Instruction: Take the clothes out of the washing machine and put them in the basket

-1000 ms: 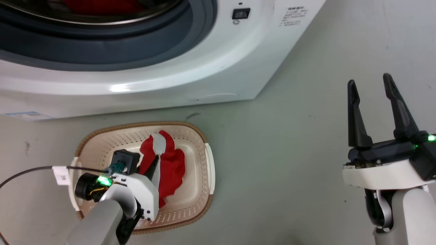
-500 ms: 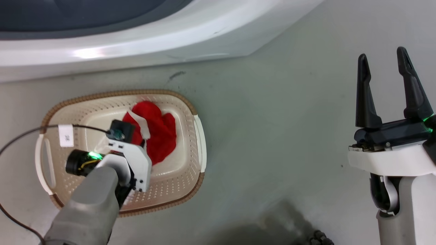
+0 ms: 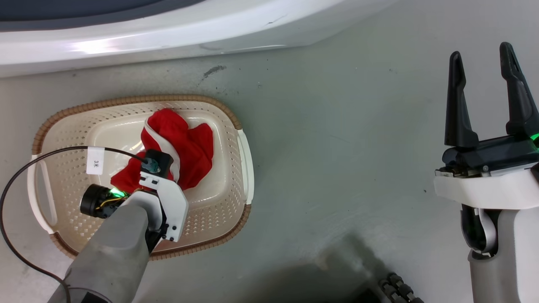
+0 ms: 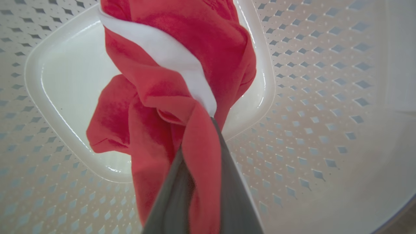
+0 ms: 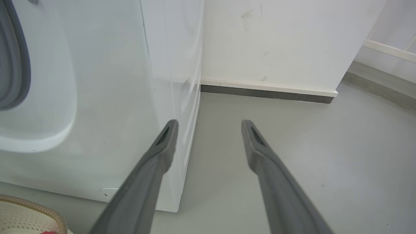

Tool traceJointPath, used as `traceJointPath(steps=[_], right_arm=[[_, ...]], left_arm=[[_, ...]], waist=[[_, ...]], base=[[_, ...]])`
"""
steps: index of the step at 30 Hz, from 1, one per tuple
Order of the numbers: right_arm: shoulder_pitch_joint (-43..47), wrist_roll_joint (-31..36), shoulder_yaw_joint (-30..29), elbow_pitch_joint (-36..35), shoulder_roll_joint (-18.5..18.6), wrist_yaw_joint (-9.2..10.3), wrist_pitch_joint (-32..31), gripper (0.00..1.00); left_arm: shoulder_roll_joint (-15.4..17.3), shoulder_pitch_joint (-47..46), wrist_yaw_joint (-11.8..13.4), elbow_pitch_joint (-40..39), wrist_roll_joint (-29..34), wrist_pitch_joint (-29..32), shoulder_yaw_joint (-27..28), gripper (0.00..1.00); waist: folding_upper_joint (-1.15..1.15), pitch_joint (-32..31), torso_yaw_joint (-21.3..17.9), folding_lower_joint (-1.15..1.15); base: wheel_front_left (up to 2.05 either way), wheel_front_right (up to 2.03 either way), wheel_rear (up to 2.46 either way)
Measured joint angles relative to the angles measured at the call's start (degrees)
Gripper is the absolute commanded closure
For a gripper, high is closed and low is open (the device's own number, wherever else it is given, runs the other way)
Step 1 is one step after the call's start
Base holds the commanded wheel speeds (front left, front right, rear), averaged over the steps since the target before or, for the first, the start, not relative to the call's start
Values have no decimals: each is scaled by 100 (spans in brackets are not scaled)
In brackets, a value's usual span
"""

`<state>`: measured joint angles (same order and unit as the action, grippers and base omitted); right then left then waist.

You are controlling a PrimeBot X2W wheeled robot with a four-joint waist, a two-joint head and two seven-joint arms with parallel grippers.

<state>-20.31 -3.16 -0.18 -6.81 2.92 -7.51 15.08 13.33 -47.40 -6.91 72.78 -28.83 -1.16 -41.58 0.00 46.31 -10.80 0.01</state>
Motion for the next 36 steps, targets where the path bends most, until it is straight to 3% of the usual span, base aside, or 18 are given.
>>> traceJointPath(steps=[1,16,21,26,36], right_arm=[[0,0,-2,21,0,0,0,0],[370,164,55,299,-2,0,0,0],[693,215,52,379,-2,0,0,0],[993,269,2,431,-2,0,0,0],[1392,316,16,523,-1,0,0,0]], left_arm=[[-16,1,0,10,-3,-4,-7,0],[-445,614,-8,65,-271,-1167,83,0],[-461,868,144,-134,-304,-1370,170,0],[-291,1224,405,-1239,-279,-1391,632,0],[-136,2543,953,-3771,474,-1390,2070,0]], waist=[[0,-22,6,0],[0,-1096,270,-1],[0,-1620,430,-2],[0,-2106,631,-2],[0,-2964,982,-3]], base=[[0,0,0],[0,0,0],[0,0,0],[0,0,0],[0,0,0]])
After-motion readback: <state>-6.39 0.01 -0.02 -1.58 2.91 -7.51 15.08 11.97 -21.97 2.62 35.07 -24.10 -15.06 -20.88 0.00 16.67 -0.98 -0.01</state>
